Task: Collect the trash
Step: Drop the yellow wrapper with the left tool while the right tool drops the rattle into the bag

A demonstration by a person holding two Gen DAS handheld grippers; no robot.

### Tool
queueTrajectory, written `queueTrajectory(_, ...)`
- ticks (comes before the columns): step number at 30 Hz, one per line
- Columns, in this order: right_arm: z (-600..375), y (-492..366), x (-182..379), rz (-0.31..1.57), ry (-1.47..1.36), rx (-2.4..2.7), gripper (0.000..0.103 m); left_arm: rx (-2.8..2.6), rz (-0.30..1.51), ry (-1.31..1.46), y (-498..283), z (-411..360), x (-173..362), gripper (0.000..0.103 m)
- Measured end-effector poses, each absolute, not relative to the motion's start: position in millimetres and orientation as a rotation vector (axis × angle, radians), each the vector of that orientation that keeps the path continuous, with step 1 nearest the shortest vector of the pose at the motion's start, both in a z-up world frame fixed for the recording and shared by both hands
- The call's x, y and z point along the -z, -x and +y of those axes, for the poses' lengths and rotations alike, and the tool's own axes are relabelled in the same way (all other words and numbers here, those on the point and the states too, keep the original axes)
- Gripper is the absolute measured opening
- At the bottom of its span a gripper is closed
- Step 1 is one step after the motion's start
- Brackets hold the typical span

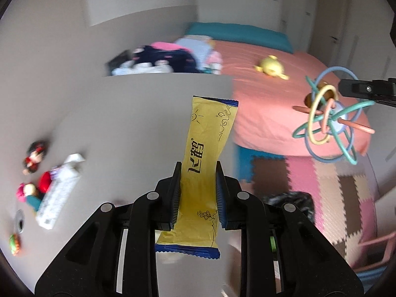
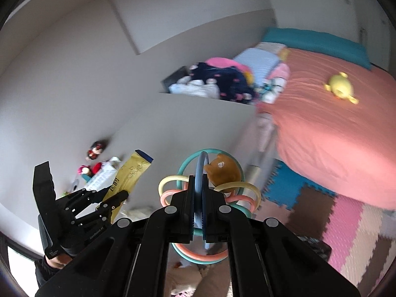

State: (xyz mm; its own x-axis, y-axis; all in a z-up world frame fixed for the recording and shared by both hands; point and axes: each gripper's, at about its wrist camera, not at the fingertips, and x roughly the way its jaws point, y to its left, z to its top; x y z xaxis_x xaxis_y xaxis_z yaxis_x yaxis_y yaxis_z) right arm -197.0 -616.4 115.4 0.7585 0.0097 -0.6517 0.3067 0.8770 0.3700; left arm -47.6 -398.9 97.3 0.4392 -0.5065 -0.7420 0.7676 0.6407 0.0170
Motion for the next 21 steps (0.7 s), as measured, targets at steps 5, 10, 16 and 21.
queueTrajectory(5, -654.0, 252.8, -92.4, 0.709, -0.537, 0.271, 0.005, 0.937, 0.789, -0.442, 96.5, -457.3, -82.9, 0.024)
queueTrajectory(10, -682.2, 296.7, -67.9, 0.732, -0.584, 0.355, 0.005, 1.028, 0.805, -0.508, 141.3, -500.4, -67.7, 0.024)
queueTrajectory(16, -705.6, 338.9, -40.2, 0.769, -0.628, 0.435, 0.005, 1.107, 0.847, -0.586, 188.1, -536.8, -42.7, 0.024)
queueTrajectory(21, -726.1, 365.6, -5.7, 0.835, -0.684, 0.494, 0.005, 1.155, 0.910, -0.643, 221.4, -558.5, -17.8, 0.024)
